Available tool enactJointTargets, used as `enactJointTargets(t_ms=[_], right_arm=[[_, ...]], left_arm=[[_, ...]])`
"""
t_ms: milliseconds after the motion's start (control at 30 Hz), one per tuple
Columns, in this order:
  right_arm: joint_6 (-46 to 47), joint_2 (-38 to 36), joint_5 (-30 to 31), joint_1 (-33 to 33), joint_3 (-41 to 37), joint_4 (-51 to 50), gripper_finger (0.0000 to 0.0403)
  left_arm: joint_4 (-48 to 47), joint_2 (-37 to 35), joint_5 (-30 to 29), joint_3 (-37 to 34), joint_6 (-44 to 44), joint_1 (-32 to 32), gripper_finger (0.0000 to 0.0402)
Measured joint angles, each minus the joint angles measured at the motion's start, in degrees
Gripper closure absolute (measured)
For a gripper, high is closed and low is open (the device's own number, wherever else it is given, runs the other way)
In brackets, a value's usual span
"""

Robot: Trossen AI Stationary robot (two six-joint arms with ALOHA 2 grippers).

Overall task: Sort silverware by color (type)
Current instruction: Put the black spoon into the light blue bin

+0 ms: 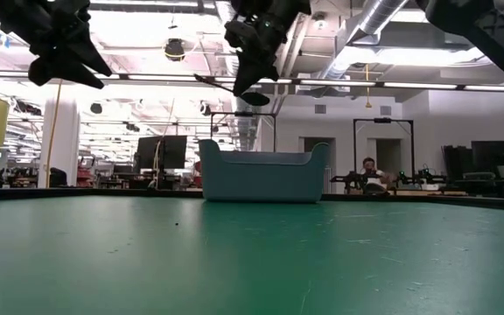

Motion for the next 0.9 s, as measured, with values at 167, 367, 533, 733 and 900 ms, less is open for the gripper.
enactJointTargets(t_ms=[167, 367, 533, 733, 900], right_arm=[[-2.32, -0.47, -0.73, -3.50, -0.03, -0.11, 0.0397], [-5.54, -0.43, -2.55, -7.66, -0.03, -2.15, 0.0397], [-7.70, -0.41, -3.24, -10.70, -0.66, -3.54, 0.0397], [-8.81, -0.38, -6.66, -13.35, -0.69, -4.35, 0.0397], [-9.16, -0.36, -6.71, -14.57, -0.69, -4.19, 0.0397]], left_arm=[[0.00, 0.01, -1.74, -0.01, -2.61, 0.00, 0.0232], [0.00, 0.01, -1.92, -0.01, -2.93, 0.02, 0.0232], [0.01, 0.00, -4.64, -0.01, -3.76, 0.01, 0.0232], [0.00, 0.01, -5.87, -0.01, -4.15, 0.00, 0.0232], [0.01, -0.01, -5.87, 0.01, -3.35, 0.01, 0.0232]])
